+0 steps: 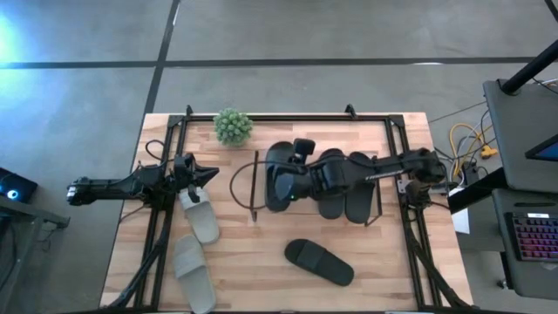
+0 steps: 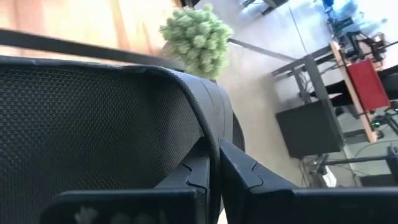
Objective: Pick and place slides into the shelf
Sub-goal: Put the black slipper on the shelf
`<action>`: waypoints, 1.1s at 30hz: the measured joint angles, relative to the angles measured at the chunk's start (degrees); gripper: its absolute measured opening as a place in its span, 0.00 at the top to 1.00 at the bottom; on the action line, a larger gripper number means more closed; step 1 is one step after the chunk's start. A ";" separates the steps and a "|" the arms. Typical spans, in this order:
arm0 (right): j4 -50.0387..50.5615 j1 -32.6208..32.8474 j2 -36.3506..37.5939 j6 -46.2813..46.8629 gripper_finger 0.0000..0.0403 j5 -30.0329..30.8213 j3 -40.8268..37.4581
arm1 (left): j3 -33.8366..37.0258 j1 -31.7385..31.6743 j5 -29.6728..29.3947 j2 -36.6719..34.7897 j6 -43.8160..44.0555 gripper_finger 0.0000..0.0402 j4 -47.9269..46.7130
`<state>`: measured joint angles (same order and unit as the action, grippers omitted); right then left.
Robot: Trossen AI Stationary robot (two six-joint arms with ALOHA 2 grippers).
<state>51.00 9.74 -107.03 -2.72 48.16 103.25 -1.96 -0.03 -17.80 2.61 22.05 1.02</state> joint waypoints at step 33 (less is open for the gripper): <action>-9.32 1.58 -5.54 -0.81 0.97 4.58 -3.20 | 0.02 0.02 0.02 0.09 0.00 0.98 0.02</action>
<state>41.68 11.33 -112.57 -3.53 52.74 100.05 -1.94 -0.01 -17.78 2.70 22.04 1.04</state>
